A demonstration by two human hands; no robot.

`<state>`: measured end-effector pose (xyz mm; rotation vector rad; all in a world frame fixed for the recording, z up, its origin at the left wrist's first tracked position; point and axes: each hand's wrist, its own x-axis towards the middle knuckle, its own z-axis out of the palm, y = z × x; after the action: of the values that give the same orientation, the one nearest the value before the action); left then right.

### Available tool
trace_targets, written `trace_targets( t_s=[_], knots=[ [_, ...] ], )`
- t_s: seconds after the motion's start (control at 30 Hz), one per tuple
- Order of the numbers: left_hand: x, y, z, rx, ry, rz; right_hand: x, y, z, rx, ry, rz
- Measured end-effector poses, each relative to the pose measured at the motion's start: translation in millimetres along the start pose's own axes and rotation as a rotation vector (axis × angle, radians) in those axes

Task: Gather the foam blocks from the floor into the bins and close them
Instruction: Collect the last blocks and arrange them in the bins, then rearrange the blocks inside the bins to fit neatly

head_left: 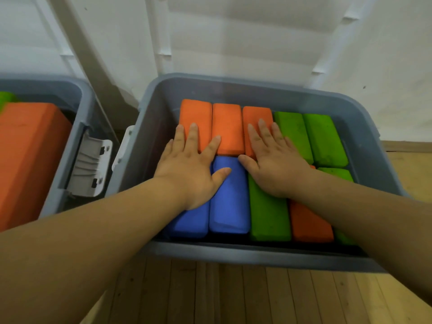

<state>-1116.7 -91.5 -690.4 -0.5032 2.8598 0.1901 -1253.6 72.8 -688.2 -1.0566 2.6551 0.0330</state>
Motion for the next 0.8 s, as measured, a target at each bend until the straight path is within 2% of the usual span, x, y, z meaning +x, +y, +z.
trace_targets(
  t_s=[0.17, 0.43, 0.63, 0.8],
  knots=[
    [-3, -6, -3, -0.057, -0.005, 0.014, 4, -3, -3, -0.020, -0.021, 0.014],
    [-45, -37, -47, 0.042, 0.057, 0.018, 1, -25, -27, -0.076, -0.088, 0.022],
    [-128, -118, -135, 0.015, 0.062, -0.160, -17, -133, -101, -0.078, -0.095, -0.216],
    [-217, -193, -187, 0.026, -0.045, -0.350, -40, -247, -155, -0.007, -0.207, -0.309]
  ],
)
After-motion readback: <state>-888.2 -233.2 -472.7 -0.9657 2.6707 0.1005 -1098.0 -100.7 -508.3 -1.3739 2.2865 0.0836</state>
